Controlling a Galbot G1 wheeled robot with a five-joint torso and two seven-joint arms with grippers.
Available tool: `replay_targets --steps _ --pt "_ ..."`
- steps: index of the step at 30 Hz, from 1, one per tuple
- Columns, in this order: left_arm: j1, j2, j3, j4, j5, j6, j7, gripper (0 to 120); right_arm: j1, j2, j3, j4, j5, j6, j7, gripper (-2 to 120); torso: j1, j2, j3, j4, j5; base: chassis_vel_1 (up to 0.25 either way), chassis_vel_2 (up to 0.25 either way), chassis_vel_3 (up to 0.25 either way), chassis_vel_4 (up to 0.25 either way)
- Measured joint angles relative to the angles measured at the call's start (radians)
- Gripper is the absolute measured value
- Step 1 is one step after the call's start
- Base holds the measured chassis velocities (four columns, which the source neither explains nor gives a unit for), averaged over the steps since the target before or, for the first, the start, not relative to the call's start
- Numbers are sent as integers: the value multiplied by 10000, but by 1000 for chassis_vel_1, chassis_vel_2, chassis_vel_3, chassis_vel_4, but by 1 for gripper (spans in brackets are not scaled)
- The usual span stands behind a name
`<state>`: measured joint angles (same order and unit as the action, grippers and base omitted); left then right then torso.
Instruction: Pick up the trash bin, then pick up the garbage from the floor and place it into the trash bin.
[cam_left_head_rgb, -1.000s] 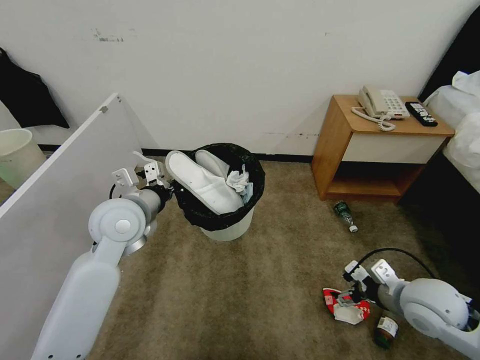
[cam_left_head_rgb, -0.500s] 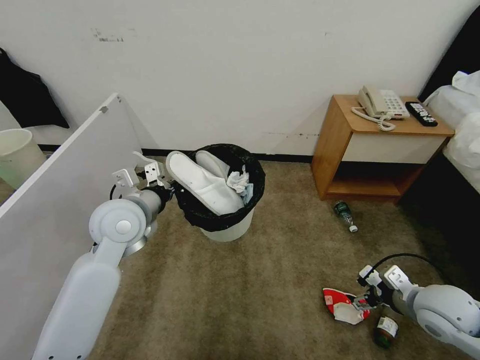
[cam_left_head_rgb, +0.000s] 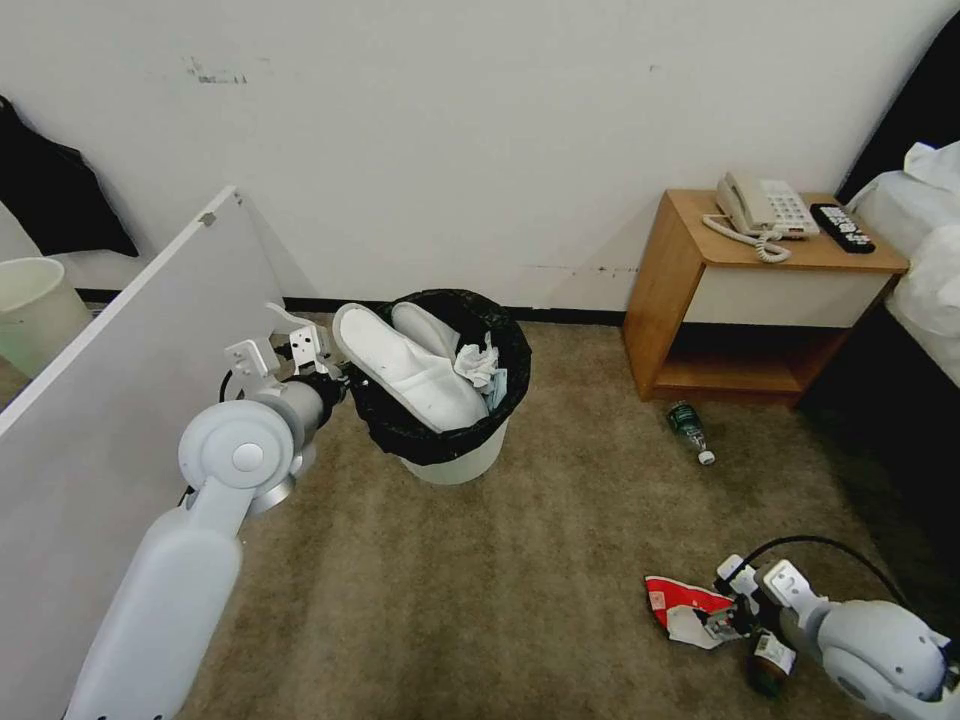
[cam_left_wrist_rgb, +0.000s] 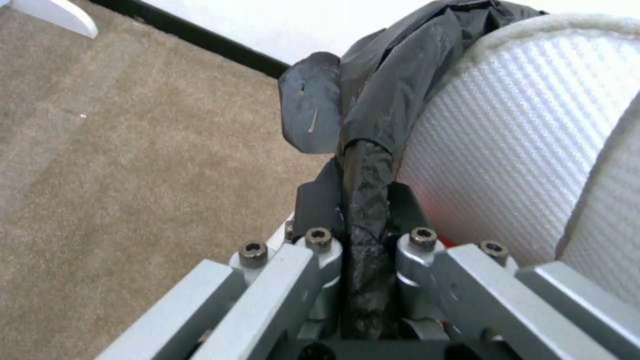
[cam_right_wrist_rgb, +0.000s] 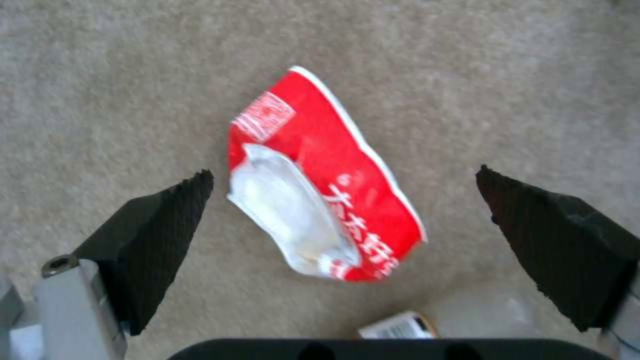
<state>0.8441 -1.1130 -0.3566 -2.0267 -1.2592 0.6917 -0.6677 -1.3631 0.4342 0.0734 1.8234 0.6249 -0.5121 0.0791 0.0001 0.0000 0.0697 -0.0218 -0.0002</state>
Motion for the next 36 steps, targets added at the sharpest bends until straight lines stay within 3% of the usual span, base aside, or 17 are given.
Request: replay_targets --steps 15,36 --pt "-14 32 -20 85 7 -6 -10 4 1400 1127 -1376 -1539 -333 732 -214 100 0 0 0 1 0 0 0 0 0" --pt "-21 11 -7 173 62 -6 41 4 1452 1389 -1327 -2535 -541 1282 -425 100 0 0 0 0 2 0 0 0 0"
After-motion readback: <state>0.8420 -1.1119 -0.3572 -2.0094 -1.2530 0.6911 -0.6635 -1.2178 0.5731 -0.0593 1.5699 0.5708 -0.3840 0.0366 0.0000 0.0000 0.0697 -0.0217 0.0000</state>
